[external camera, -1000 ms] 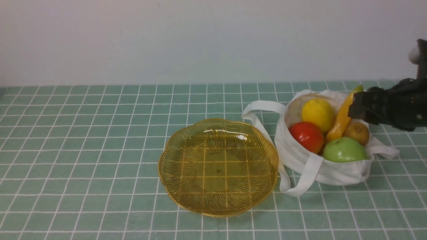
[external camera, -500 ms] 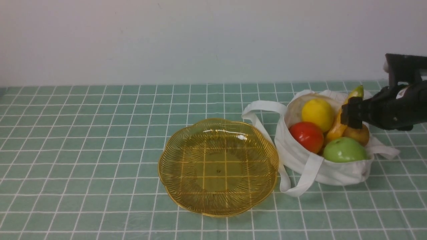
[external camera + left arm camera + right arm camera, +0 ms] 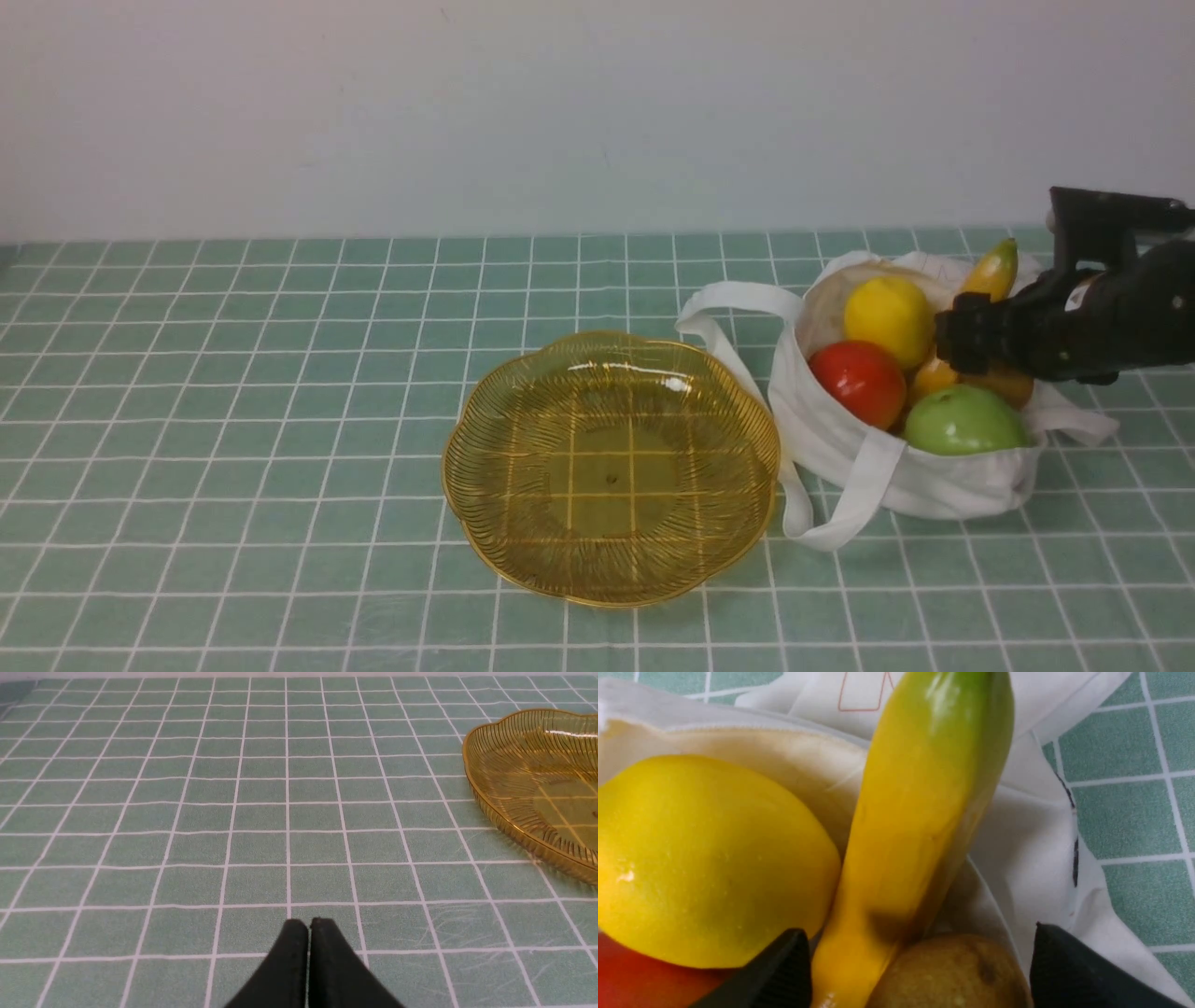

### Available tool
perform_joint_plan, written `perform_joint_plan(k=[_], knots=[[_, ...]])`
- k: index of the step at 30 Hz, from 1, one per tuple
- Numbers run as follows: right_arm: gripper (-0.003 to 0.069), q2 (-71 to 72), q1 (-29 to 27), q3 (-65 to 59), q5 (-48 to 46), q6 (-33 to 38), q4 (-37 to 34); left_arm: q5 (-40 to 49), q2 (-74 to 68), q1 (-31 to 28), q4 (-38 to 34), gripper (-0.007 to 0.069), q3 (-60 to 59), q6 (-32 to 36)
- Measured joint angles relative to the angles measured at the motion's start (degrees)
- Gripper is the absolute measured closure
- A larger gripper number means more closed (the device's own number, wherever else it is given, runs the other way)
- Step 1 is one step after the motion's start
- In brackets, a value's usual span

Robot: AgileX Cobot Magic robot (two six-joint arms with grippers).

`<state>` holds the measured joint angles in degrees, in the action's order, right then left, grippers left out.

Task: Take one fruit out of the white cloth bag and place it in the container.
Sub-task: 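Reach for the kiwi in the white bag with the right gripper, then take the fruit out of the bag and place it in the dish with the right gripper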

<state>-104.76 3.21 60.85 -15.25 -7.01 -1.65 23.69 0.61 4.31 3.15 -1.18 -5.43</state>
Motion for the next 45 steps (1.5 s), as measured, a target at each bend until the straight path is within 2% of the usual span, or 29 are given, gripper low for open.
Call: perform_joint_plan(k=[2,10,20,25,28,31,36,41,45], knots=[[0.0114,-0.1,0.0,0.0,0.1,0.0,0.2,0.0,0.0,0.0,0.0,0.0632,0.0,0.0],[0.028,-2.2,0.0,0.3,0.6,0.0,2.0,0.0,0.0,0.0,0.0,0.0632,0.0,0.0],[0.0286,2.9,0.0,0.3,-2.9,0.0,2.0,0.0,0.0,0.0,0.0,0.0632,0.0,0.0],[0.0286,12.9,0.0,0.3,-7.0,0.0,1.6,0.0,0.0,0.0,0.0,0.0632,0.0,0.0],[0.0286,19.1,0.4,0.3,-8.7,0.0,-1.4,0.0,0.0,0.0,0.0,0.0632,0.0,0.0],[0.0286,23.2,3.0,0.3,-9.4,0.1,-7.5,0.0,0.0,0.0,0.0,0.0632,0.0,0.0],[0.0286,22.8,14.7,0.3,-9.5,6.3,-15.6,0.0,0.0,0.0,0.0,0.0632,0.0,0.0],[0.0286,16.3,26.3,0.3,-6.4,11.0,-17.4,0.0,0.0,0.0,0.0,0.0632,0.0,0.0],[0.0286,11.6,30.9,0.3,-1.1,11.6,-17.4,0.0,0.0,0.0,0.0,0.0632,0.0,0.0]])
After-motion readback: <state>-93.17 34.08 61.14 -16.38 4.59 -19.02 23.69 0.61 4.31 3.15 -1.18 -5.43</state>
